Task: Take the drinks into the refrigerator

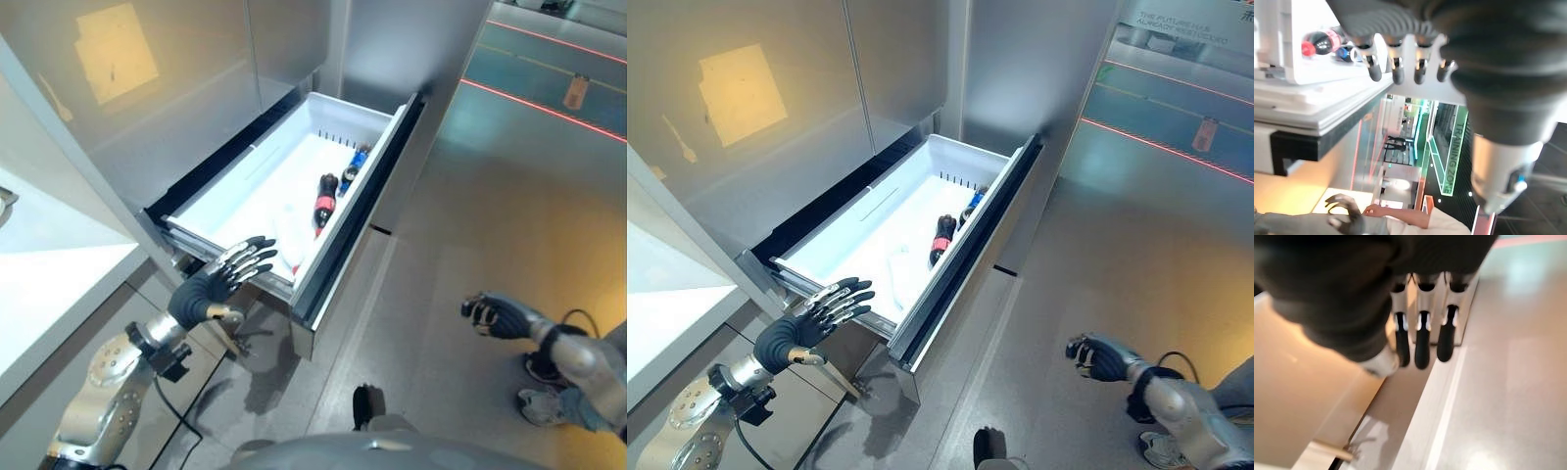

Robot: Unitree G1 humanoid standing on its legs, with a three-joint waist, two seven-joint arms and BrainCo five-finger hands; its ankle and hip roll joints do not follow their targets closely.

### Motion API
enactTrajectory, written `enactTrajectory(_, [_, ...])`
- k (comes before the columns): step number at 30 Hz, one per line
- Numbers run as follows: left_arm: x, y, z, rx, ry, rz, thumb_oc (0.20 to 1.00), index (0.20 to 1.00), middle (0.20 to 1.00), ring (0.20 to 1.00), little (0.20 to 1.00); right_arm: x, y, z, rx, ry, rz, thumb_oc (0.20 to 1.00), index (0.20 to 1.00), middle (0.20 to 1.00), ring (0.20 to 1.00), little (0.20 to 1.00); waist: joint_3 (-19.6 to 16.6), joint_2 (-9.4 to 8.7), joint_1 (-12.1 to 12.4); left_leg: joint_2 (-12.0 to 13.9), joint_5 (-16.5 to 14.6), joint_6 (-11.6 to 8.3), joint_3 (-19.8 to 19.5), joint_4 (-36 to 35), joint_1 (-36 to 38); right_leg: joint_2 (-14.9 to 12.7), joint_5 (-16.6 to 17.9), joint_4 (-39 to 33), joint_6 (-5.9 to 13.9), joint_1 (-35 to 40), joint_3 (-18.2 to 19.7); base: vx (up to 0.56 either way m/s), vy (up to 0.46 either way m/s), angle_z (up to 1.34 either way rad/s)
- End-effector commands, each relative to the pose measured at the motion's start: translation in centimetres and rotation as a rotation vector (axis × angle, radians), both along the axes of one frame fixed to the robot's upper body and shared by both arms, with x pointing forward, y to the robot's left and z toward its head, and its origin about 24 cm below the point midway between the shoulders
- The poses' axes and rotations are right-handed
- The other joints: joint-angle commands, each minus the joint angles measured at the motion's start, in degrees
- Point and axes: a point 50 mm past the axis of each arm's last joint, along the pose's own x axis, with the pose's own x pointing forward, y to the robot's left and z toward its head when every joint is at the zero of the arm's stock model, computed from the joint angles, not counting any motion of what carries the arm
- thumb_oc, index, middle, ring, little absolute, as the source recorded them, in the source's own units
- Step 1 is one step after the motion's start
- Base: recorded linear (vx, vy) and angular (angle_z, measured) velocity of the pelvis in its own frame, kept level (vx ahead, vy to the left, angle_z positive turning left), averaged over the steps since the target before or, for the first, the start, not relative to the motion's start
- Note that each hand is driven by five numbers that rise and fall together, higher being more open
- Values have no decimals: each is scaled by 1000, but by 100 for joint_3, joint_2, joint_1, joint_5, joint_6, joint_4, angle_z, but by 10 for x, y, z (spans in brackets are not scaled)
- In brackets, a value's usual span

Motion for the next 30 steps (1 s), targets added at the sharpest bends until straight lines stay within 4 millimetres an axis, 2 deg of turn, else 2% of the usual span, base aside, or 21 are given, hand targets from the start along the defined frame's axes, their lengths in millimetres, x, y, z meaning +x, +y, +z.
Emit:
enactTrajectory(1, [7, -11, 19, -23, -142, -50, 1000, 1000, 1000, 1000, 1000, 45, 22, 19, 27, -99, 73, 200, 200, 200, 200, 200, 95, -4, 264, -456, -172, 730, -399, 86, -356, -3, -736, 766, 185, 128, -146, -18, -33, 0])
enactTrajectory(2, [10, -13, 20, -31, -154, -54, 1000, 1000, 1000, 1000, 1000, 50, 33, 13, 37, -80, 103, 200, 200, 200, 200, 200, 107, 2, 285, -452, -149, 718, -441, 80, -369, -7, -735, 758, 177, 139, -178, -20, -35, 0])
enactTrajectory(6, [16, -22, 25, -61, -182, -79, 1000, 1000, 1000, 1000, 1000, 71, 66, 10, 24, -67, 218, 200, 200, 200, 200, 200, 142, 5, 413, -444, -56, 676, -605, 57, -431, -29, -732, 712, 140, 191, -356, -39, -48, 13])
enactTrajectory(7, [18, -28, 27, -78, -193, -97, 1000, 1000, 1000, 1000, 1000, 81, 82, 10, 7, -73, 266, 200, 200, 200, 200, 200, 160, 2, 540, -448, -10, 652, -680, 41, -496, -41, -715, 674, 126, 208, -436, -52, -46, 20])
enactTrajectory(8, [18, -28, 27, -78, -195, -95, 1000, 1000, 1000, 1000, 1000, 82, 83, 10, 6, -76, 268, 200, 200, 200, 200, 200, 168, -1, 517, -449, -6, 651, -690, 41, -503, -43, -713, 670, 126, 208, -447, -77, -68, 31])
enactTrajectory(9, [21, -31, 31, -88, -213, -105, 1000, 1000, 1000, 1000, 1000, 90, 98, 15, 7, -97, 317, 200, 200, 200, 200, 200, 205, -11, 608, -450, 53, 636, -778, 39, -586, -40, -704, 670, 112, 196, -532, -39, -41, 31])
enactTrajectory(10, [21, -31, 31, -87, -215, -104, 1000, 1000, 1000, 1000, 1000, 90, 98, 15, 6, -99, 318, 200, 200, 200, 200, 200, 209, -14, 592, -451, 57, 635, -789, 39, -594, -43, -704, 669, 112, 193, -543, -66, -65, 49])
enactTrajectory(12, [24, -40, 37, -124, -238, -129, 1000, 1000, 1000, 1000, 1000, 103, 116, 26, -17, -145, 381, 200, 200, 200, 200, 200, 278, -29, 760, -459, 148, 601, -991, 39, -769, -52, -716, 684, 88, 171, -757, -65, -67, 45])
enactTrajectory(13, [24, -40, 38, -124, -239, -128, 1000, 1000, 1000, 1000, 1000, 104, 116, 27, -17, -147, 381, 200, 200, 200, 200, 200, 282, -29, 735, -462, 154, 600, -1014, 39, -781, -56, -720, 686, 87, 169, -781, -47, -63, 59])
enactTrajectory(15, [26, -46, 40, -150, -246, -156, 1000, 1000, 1000, 1000, 1000, 111, 127, 36, -49, -175, 433, 200, 200, 200, 200, 200, 313, -34, 858, -468, 220, 572, -1228, 39, -896, -98, -734, 707, 68, 178, -1009, -23, -75, 66])
enactTrajectory(16, [27, -54, 41, -172, -237, -191, 1000, 1000, 1000, 1000, 1000, 119, 128, 40, -103, -190, 449, 200, 200, 200, 200, 200, 327, -38, 955, -484, 283, 545, -1473, 39, -1014, -148, -768, 721, 52, 212, -1278, -12, -106, 68])
enactTrajectory(18, [28, -57, 41, -178, -233, -209, 1000, 1000, 1000, 1000, 1000, 124, 133, 47, -131, -209, 477, 200, 200, 200, 200, 200, 326, -33, 953, -497, 321, 530, -1646, 39, -1082, -176, -791, 728, 52, 236, -1466, 12, -74, 94])
enactTrajectory(19, [29, -64, 40, -190, -224, -238, 1000, 1000, 1000, 1000, 1000, 131, 140, 61, -160, -249, 516, 200, 200, 200, 200, 200, 319, -34, 1061, -509, 368, 501, -1850, 42, -1164, -212, -829, 765, 42, 274, -1705, 20, -47, 86])
enactTrajectory(20, [29, -64, 40, -191, -225, -238, 1000, 1000, 1000, 1000, 1000, 131, 139, 62, -161, -250, 515, 200, 200, 200, 200, 200, 326, -28, 1032, -513, 373, 498, -1883, 44, -1176, -216, -838, 769, 41, 277, -1738, 27, -69, 84])
enactTrajectory(23, [33, -73, 41, -204, -215, -281, 1000, 1000, 1000, 1000, 1000, 148, 147, 99, -166, -374, 521, 200, 200, 200, 200, 200, 368, 5, 1152, -511, 468, 427, -2229, 67, -1337, -269, -953, 876, 5, 317, -2128, -1, -53, 66])
enactTrajectory(24, [34, -74, 42, -205, -213, -291, 1000, 1000, 1000, 1000, 1000, 152, 152, 114, -154, -426, 526, 200, 200, 200, 200, 200, 363, 8, 1175, -516, 490, 416, -2314, 70, -1363, -274, -981, 911, -2, 325, -2218, 31, -60, 76])
enactTrajectory(25, [36, -78, 41, -212, -205, -302, 1000, 1000, 1000, 1000, 1000, 157, 167, 142, -83, -541, 536, 200, 200, 200, 200, 200, 343, 26, 1250, -496, 479, 398, -2396, 90, -1372, -278, -1041, 953, -12, 370, -2352, 24, -28, 58])
enactTrajectory(26, [36, -78, 42, -212, -206, -303, 1000, 1000, 1000, 1000, 1000, 157, 167, 142, -84, -543, 535, 200, 200, 200, 200, 200, 345, 25, 1239, -510, 524, 407, -2411, 81, -1396, -289, -1004, 939, -9, 356, -2368, 27, -18, 64])
enactTrajectory(30, [39, -81, 43, -223, -205, -297, 1000, 1000, 1000, 1000, 1000, 156, 197, 189, -6, -733, 600, 200, 200, 200, 200, 200, 280, 31, 1336, -545, 552, 394, -2483, 71, -1424, -313, -989, 877, 2, 427, -2552, 39, 16, 27])
